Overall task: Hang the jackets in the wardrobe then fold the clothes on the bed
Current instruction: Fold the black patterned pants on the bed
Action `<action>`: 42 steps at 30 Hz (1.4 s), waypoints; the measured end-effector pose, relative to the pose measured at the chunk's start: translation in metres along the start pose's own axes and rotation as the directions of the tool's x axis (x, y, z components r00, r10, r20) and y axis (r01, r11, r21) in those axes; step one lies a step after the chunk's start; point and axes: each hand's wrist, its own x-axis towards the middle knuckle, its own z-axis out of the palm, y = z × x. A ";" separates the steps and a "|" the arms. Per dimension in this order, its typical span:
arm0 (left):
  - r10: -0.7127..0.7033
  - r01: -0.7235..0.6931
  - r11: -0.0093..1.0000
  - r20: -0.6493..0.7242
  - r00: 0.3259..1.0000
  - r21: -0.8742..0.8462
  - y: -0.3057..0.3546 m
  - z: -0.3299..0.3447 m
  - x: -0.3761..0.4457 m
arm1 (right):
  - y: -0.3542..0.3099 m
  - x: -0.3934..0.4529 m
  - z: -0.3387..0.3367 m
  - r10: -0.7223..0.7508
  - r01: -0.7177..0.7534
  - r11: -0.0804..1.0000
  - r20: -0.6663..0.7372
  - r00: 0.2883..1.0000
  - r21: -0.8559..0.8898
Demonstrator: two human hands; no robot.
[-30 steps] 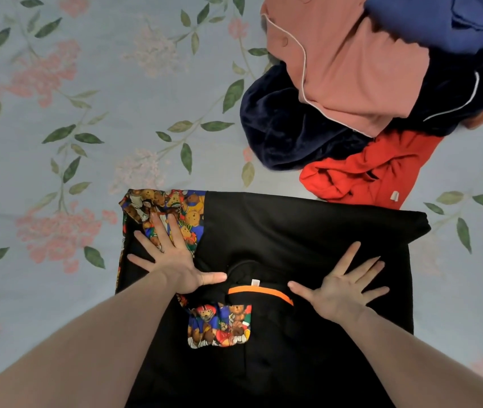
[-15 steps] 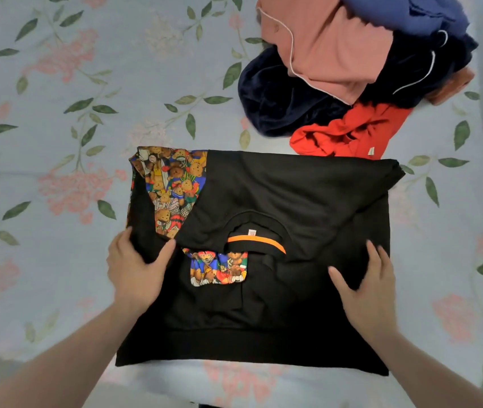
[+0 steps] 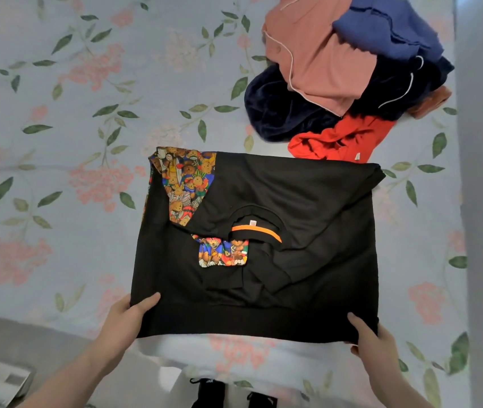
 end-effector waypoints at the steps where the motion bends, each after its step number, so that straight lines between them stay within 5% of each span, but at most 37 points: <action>1: 0.014 -0.014 0.999 0.009 1.000 -0.029 0.012 -0.001 -0.008 | -0.008 -0.004 -0.003 -0.011 0.011 1.000 0.000 1.000 0.020; 10: 0.281 -0.310 0.921 -0.147 0.948 -0.236 0.144 -0.003 -0.016 | -0.132 -0.025 -0.021 -0.073 -0.031 0.920 0.250 0.965 0.390; 18: 0.206 -0.226 0.844 -0.097 0.974 -0.487 0.240 0.000 0.039 | -0.243 0.016 -0.006 -0.094 -0.053 0.858 0.257 0.962 0.511; 25: 0.213 -0.219 0.875 -0.064 0.975 -0.432 0.285 0.024 0.087 | -0.298 0.061 0.042 -0.157 0.056 0.899 0.198 0.968 0.435; 28: 0.279 -0.292 0.933 -0.090 0.956 -0.208 0.280 0.041 0.103 | -0.291 0.076 0.064 -0.366 0.356 0.923 0.050 0.929 0.143; 30: 0.494 -0.482 0.865 -0.063 0.867 0.142 0.267 0.055 0.103 | -0.274 0.081 0.073 -0.611 0.590 0.764 0.000 0.791 -0.259; 32: 0.734 -0.666 0.537 0.102 0.671 0.517 0.249 0.074 0.105 | -0.254 0.082 0.084 -0.757 0.674 0.517 0.085 0.648 -0.528; 34: 0.739 -0.674 0.251 0.312 0.597 0.695 0.237 0.092 0.106 | -0.238 0.084 0.093 -0.754 0.615 0.405 0.134 0.643 -0.676; 38: 0.485 -0.513 0.230 0.359 0.797 0.827 0.220 0.120 0.136 | -0.226 0.111 0.108 -0.558 0.451 0.537 0.101 0.824 -0.712; 42: 0.437 -0.397 0.183 0.287 0.852 0.900 0.214 0.136 0.171 | -0.228 0.137 0.122 -0.475 0.390 0.585 0.089 0.875 -0.711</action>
